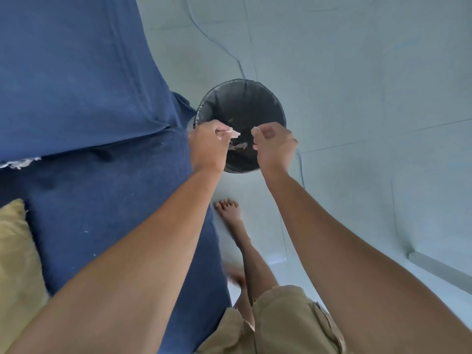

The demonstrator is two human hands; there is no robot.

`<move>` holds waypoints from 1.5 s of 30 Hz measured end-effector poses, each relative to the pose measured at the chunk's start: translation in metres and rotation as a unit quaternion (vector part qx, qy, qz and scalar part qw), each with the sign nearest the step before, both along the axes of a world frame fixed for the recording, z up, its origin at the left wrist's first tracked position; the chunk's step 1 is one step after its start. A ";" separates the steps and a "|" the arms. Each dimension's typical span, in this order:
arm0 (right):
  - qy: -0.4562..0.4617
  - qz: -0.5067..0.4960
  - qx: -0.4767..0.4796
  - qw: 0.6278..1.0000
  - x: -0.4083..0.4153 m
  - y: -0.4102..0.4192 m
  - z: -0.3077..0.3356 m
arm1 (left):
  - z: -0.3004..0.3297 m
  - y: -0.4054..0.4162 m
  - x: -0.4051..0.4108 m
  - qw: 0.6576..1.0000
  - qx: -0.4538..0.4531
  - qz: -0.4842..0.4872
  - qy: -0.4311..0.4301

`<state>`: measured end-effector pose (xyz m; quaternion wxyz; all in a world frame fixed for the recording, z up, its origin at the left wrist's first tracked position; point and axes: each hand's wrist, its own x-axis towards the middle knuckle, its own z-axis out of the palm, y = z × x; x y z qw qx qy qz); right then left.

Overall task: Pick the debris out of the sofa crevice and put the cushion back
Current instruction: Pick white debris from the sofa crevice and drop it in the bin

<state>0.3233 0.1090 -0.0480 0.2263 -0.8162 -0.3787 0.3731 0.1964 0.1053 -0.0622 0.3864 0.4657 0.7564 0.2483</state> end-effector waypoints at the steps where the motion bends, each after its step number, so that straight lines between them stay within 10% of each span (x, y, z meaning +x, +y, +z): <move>1: 0.002 0.000 -0.010 1.000 0.005 0.001 -0.003 | -0.004 0.003 0.006 1.000 -0.008 -0.022 0.000; 17: -0.001 0.149 0.018 0.989 -0.051 -0.016 0.023 | 0.035 -0.046 -0.067 0.998 0.013 0.033 0.051; 32: -0.018 0.587 0.123 0.800 -0.290 -0.066 0.037 | 0.064 -0.130 -0.310 0.957 -0.085 0.193 0.201; 45: -0.206 0.630 0.149 0.734 -0.403 -0.068 -0.048 | -0.019 -0.134 -0.401 0.950 -0.145 0.106 0.255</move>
